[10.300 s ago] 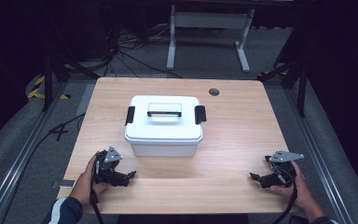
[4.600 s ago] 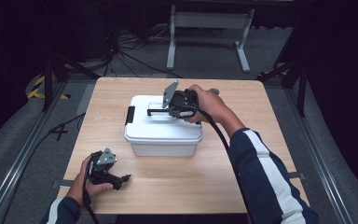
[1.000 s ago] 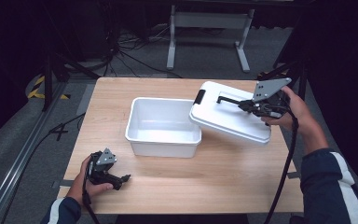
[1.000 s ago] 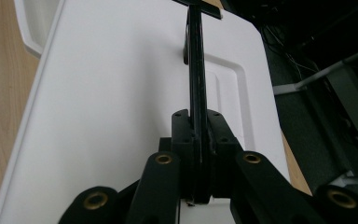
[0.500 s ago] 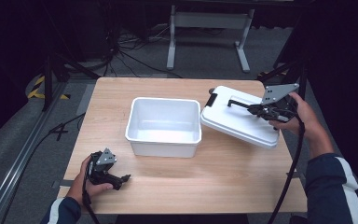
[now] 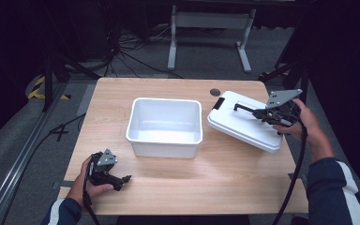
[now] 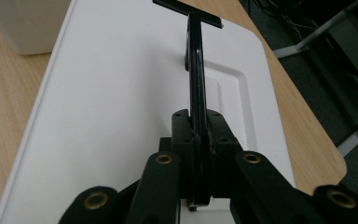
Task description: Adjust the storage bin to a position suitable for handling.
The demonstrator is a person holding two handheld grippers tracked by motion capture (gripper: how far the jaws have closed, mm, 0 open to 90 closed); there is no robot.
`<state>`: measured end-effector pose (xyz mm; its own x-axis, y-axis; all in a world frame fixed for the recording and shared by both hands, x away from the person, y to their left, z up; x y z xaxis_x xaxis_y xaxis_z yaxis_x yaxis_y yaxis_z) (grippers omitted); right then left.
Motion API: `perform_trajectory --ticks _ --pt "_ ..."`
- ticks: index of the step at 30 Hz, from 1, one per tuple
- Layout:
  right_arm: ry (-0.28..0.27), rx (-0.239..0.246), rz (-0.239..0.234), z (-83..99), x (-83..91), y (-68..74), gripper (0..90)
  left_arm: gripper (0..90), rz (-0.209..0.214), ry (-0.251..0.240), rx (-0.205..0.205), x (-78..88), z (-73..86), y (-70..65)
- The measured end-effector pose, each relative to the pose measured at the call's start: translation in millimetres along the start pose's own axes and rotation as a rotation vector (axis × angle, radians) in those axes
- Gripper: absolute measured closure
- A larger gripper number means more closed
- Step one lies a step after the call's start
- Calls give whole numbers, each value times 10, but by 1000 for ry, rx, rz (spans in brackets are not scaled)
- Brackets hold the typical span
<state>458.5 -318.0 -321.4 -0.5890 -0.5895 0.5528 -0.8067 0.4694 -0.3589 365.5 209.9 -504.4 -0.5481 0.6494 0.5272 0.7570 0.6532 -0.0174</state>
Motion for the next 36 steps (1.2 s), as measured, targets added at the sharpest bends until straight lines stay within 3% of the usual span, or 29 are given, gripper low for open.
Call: perform_trajectory --ticks 4,17,25,36 --pt "31 -16 -15 147 -197 16 844 5 0 0 0 1 2 0" --pt "62 -60 -25 347 -501 14 844 6 1 0 0 1 2 0" --pt "75 -99 -13 468 -593 -47 844 6 1 0 1 1 2 0" --pt "99 -102 -14 543 -697 -61 843 6 -2 -2 -14 3 -1 11"
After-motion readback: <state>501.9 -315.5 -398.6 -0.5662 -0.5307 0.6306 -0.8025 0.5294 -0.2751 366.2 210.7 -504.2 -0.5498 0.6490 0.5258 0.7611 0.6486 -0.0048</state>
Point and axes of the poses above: each handheld gripper's, and its own axes: x roughly backward along the jaws, z roughly out of its underside, y roughly to its left, the point moved 3 cm from there along -x, roughly forward along the jaws, and after that the axes turned 15 degrees about -y, right-handed, at the moved point
